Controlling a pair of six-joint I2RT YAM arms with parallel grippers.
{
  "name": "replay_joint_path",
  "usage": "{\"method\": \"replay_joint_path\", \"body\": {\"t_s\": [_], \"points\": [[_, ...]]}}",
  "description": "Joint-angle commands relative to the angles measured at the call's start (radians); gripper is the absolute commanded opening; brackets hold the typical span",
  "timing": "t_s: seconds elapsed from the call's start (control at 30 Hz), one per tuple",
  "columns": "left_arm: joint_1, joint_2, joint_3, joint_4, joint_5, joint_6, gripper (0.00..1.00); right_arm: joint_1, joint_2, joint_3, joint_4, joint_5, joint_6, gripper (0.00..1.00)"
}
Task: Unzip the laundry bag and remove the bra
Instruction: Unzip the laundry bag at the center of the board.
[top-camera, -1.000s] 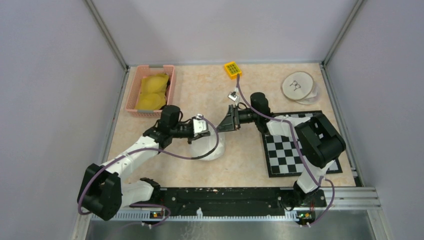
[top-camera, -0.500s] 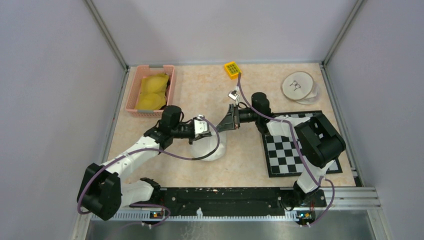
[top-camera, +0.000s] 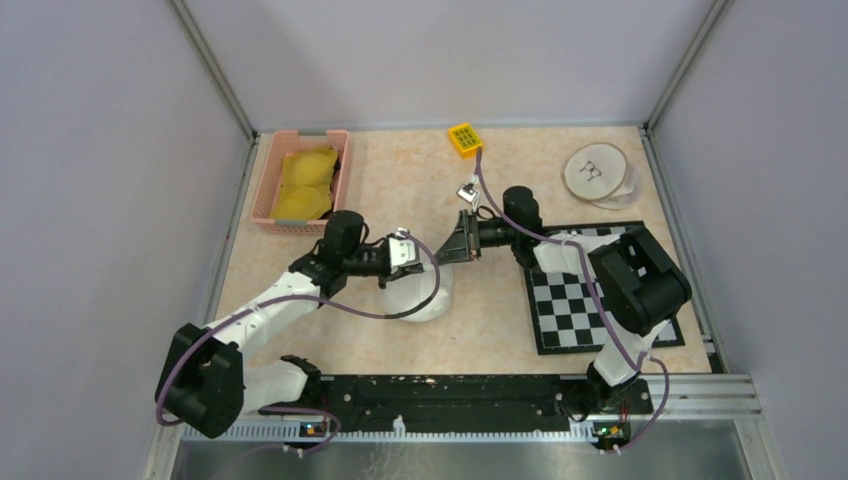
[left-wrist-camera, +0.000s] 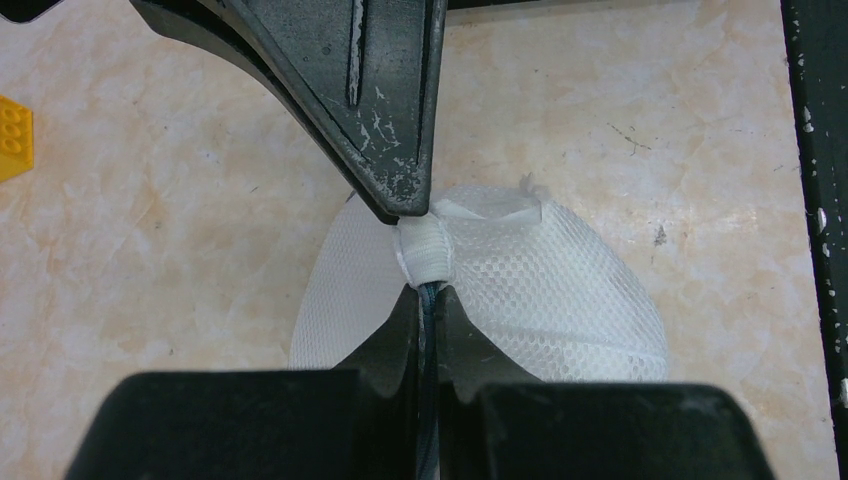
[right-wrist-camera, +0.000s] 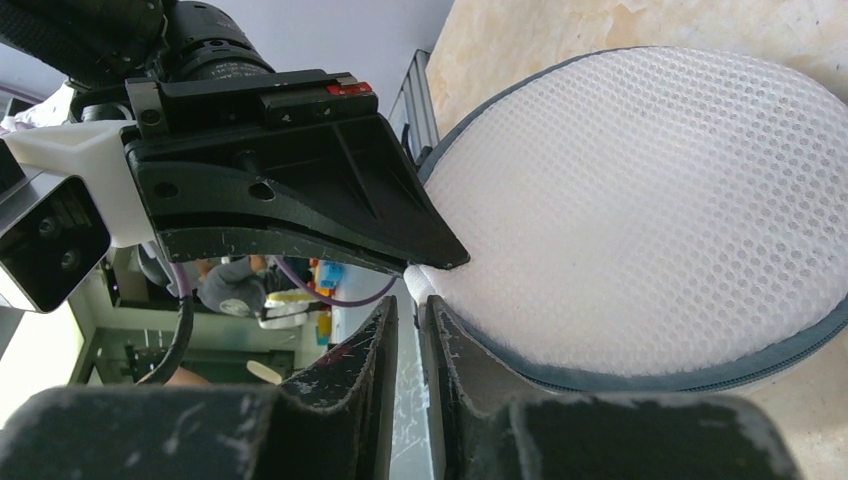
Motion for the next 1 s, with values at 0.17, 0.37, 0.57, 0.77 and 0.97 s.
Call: {"method": "replay_joint_path", "body": {"t_s": [0.17, 0.37, 0.57, 0.77, 0.97], "points": [[-0.007, 0.007, 0.031, 0.077, 0.003, -0.014, 0.00, 0.005, 0.012, 0.027, -0.037, -0.003, -0.040, 0.08], [-0.007, -0.001, 0.030, 0.062, -0.017, -0.012, 0.00, 0.003, 0.003, 0.086, -0.217, 0.036, -0.154, 0.00], [-0.006, -0.011, 0.027, 0.008, -0.060, -0.002, 0.00, -0.013, -0.035, 0.113, -0.382, 0.122, -0.276, 0.00], [-0.006, -0.014, 0.024, 0.005, -0.078, 0.001, 0.00, -0.026, -0.059, 0.118, -0.460, 0.199, -0.352, 0.00], [-0.005, -0.011, 0.023, 0.005, -0.098, 0.000, 0.00, -0.034, -0.089, 0.119, -0.499, 0.260, -0.397, 0.00]]}}
